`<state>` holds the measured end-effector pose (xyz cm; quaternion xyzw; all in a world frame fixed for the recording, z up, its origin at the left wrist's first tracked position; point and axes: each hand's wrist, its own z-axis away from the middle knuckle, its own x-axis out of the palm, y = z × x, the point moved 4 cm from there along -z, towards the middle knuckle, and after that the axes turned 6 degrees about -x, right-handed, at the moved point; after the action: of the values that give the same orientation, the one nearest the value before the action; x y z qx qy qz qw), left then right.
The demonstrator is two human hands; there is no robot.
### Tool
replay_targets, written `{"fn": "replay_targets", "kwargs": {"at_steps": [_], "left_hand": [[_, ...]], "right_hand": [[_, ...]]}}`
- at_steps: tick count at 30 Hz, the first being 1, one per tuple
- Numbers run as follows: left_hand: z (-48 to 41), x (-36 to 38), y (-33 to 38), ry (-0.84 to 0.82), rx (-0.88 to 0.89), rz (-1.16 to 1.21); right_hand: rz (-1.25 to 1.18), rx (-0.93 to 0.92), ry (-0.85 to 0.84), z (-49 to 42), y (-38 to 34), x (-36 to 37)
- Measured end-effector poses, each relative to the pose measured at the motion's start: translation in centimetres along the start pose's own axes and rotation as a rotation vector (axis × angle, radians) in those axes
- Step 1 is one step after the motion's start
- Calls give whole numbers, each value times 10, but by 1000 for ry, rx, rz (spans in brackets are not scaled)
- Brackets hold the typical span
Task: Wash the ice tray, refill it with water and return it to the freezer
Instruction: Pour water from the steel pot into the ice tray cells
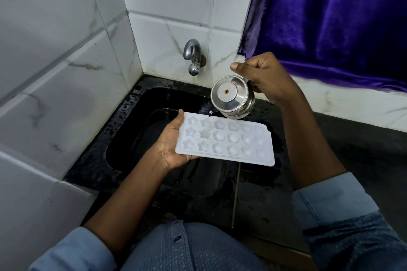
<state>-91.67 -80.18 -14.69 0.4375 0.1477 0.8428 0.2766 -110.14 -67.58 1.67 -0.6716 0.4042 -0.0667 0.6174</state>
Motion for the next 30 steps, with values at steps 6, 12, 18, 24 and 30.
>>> {"fn": "replay_targets", "kwargs": {"at_steps": [6, 12, 18, 24, 30], "left_hand": [[2, -5, 7, 24, 18, 13], [5, -3, 12, -16, 31, 27], [5, -2, 11, -15, 16, 21], [9, -1, 12, -3, 32, 17], [11, -1, 12, -4, 24, 29]], "right_hand": [[12, 2, 6, 0, 5, -8], [35, 3, 27, 2, 5, -14], [42, -5, 29, 4, 2, -14], [44, -11, 24, 4, 3, -12], [44, -32, 24, 5, 1, -14]]}}
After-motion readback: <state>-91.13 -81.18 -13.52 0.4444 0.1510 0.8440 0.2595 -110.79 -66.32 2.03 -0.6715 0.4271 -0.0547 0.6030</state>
